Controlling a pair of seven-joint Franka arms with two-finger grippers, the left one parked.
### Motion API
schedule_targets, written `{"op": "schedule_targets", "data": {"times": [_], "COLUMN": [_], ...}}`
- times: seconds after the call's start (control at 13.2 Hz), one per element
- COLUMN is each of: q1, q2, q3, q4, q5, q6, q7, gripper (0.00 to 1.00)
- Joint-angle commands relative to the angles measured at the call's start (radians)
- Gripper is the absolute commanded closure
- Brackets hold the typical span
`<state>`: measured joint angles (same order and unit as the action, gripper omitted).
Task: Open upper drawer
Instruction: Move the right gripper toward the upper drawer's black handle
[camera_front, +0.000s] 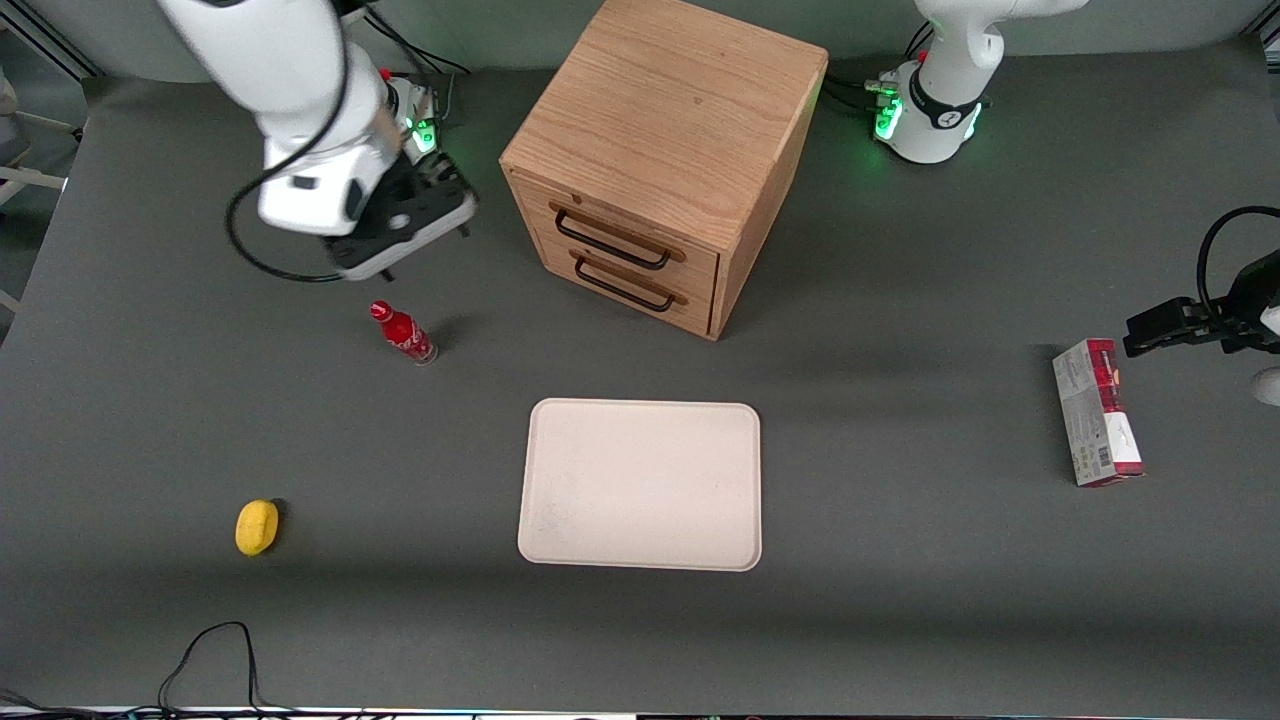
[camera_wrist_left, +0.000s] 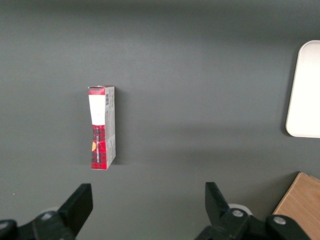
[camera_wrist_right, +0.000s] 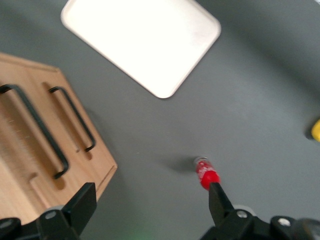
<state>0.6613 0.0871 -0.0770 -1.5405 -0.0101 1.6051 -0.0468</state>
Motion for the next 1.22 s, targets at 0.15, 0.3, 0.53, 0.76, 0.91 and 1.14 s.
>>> {"op": "schedule_targets", "data": {"times": [0.15, 0.3, 0.53, 0.76, 0.91, 1.14], "q1": [0.147, 0.156, 0.143, 0.139, 0.147, 0.181], "q2": [0.108, 0.135, 0.157, 0.163, 0.168, 0.177], "q3": [-0.013, -0.012, -0.024, -0.023, -0.021, -0.017], "q4": [0.079, 0.085, 0.086, 0.083, 0.076, 0.071], "q5": [0.015, 0.021, 0.158, 0.159, 0.154, 0.109], "q6": [-0.007, 0.018, 0.047, 0.045, 0.044, 0.047], "q7": [-0.013, -0.165, -0.34, -0.338, -0.324, -0.229], "gripper": [0.0, 0.0, 0.0, 0.0, 0.0, 0.0]}}
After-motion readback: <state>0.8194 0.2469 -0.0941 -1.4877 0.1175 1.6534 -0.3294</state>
